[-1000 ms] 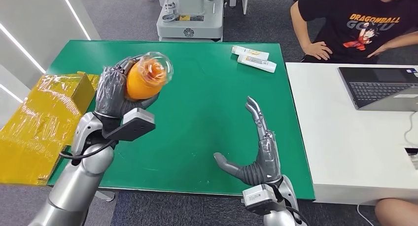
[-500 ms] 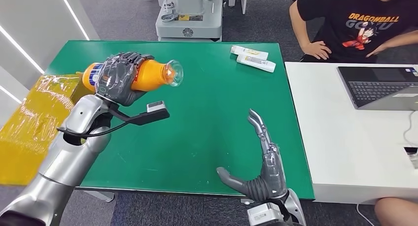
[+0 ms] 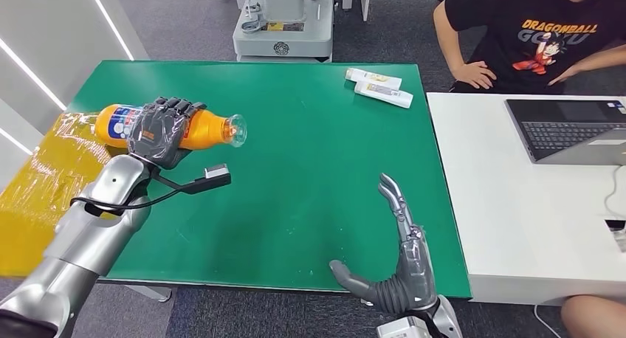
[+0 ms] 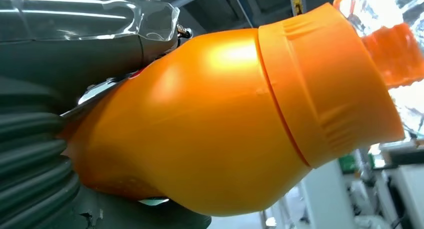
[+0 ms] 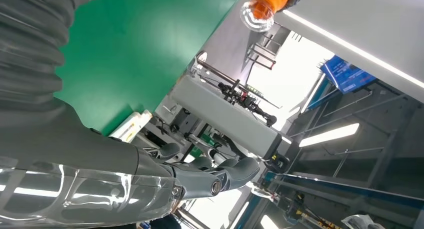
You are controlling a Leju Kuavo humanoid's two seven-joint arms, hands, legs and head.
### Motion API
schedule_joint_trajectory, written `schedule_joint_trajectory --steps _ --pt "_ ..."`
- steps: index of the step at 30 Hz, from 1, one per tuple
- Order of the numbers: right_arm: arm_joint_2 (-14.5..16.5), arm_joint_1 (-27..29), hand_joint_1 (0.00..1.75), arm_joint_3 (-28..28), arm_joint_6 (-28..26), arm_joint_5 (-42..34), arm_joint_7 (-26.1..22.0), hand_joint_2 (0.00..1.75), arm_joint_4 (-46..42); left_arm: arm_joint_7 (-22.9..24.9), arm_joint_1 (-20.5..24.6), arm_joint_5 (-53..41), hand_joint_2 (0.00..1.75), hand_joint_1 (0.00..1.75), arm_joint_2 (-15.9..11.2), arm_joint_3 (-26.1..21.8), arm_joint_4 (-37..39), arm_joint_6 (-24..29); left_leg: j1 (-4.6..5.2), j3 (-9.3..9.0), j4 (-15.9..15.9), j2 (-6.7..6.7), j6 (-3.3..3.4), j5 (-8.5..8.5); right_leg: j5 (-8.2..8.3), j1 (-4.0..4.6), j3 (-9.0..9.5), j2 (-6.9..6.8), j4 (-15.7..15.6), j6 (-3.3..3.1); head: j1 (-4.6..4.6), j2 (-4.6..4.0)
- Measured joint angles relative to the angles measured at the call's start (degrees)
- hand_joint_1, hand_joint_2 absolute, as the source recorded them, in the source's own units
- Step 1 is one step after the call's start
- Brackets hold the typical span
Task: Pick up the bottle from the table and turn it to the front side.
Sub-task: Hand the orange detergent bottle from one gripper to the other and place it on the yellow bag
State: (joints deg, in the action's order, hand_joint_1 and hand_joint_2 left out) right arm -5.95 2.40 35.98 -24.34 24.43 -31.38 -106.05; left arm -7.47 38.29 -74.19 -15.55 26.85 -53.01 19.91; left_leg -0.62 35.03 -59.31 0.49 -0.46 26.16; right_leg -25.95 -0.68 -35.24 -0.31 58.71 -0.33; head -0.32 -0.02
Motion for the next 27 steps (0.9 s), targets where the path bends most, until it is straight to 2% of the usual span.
schedule_joint_trajectory --steps 10,17,27 --pt "0.1 -0.1 0.0 -0.1 1.7 -0.4 0.1 1.75 0.0 -3.6 0.1 -0.2 1.75 1.75 -2.5 -1.2 10.8 0.9 -0.01 -0.01 0.0 0.01 -0.01 0.0 -0.01 0.0 0.0 0.01 0.0 -0.02 -0.01 0.0" --pt "0.2 -0.8 0.0 -0.1 2.5 -0.6 0.5 1.75 0.5 -2.7 -0.6 -0.4 1.75 1.75 -4.8 -1.7 18.4 1.9 -0.01 0.02 0.1 -0.01 -0.01 0.0 -0.03 0.02 -0.01 -0.01 0.0 -0.03 0.02 0.0" --pt "0.2 -2.4 0.0 0.2 3.0 -1.3 1.6 1.75 2.2 -2.0 -4.8 -0.2 1.75 1.75 -6.8 -4.6 22.5 4.0 -0.01 0.03 0.1 0.03 -0.01 0.0 -0.05 0.01 -0.03 0.01 0.0 -0.03 0.02 0.0"
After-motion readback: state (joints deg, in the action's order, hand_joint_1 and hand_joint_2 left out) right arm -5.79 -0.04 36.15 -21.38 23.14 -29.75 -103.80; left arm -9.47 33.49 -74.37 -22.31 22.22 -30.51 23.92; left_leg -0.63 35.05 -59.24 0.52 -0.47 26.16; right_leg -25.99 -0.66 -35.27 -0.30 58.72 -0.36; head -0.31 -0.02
